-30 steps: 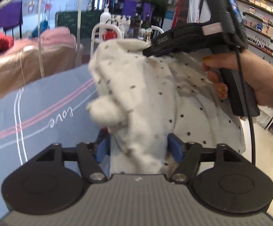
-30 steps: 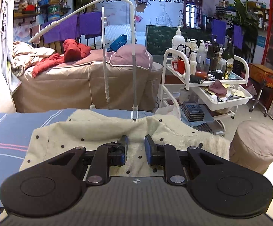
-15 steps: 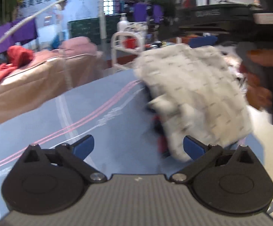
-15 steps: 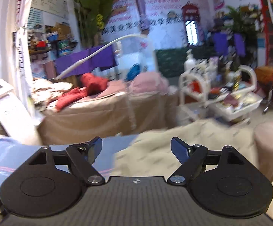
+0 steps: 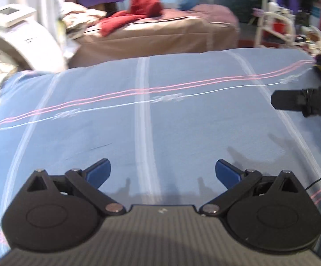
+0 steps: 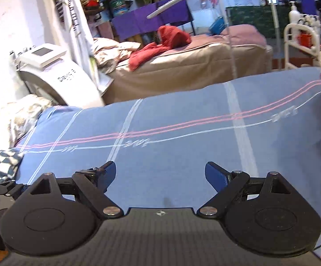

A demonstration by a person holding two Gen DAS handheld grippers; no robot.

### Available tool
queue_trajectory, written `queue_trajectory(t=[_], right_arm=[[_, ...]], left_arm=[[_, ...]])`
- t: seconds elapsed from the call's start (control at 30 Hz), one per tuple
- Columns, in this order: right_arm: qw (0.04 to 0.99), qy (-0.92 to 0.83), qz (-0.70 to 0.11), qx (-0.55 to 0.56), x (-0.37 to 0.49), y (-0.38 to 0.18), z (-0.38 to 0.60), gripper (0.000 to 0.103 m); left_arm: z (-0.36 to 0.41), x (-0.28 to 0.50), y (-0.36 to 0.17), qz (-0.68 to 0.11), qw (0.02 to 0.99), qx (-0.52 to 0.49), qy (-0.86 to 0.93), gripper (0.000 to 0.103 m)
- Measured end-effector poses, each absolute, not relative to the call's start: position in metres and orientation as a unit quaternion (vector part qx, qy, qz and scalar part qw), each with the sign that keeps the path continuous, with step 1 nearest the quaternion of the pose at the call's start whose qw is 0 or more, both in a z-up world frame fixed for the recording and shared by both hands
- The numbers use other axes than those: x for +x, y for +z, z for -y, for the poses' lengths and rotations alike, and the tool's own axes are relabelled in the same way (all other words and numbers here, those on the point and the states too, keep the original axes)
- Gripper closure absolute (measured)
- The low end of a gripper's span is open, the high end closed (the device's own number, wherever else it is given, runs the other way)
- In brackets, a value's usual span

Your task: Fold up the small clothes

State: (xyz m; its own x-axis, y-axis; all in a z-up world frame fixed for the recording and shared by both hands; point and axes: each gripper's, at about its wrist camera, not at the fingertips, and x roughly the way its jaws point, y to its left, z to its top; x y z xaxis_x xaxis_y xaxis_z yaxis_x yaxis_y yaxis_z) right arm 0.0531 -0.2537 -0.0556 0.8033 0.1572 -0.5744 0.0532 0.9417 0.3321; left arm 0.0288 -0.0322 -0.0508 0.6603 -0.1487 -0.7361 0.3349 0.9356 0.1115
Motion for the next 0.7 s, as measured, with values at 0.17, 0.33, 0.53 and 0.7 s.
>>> queue_trajectory(t=[0.17, 0.33, 0.53, 0.7], right_arm=[[0.954, 0.029, -0.281, 0.103, 0.036, -0.032, 0.224, 0.000], [0.967, -0.048, -0.247, 0.025, -0.002, -0.002, 0.256, 0.000], [0.940, -0.230, -0.250, -0.015, -0.057, 0.024, 0.350, 0.000], [0.905, -0.336, -0.261, -0.013, -0.083, 0.029, 0.421, 0.000]], left_arm=[[0.006, 0.003, -0.010, -0.320, 0.927, 0.179, -0.078, 0.000], [0.068, -0.015, 0.043, -0.277, 0.932, 0.184, -0.142, 0.000], [0.206, -0.040, 0.063, -0.253, 0.895, 0.178, -0.323, 0.000], [0.299, -0.053, 0.058, -0.261, 0.870, 0.164, -0.385, 0.000]])
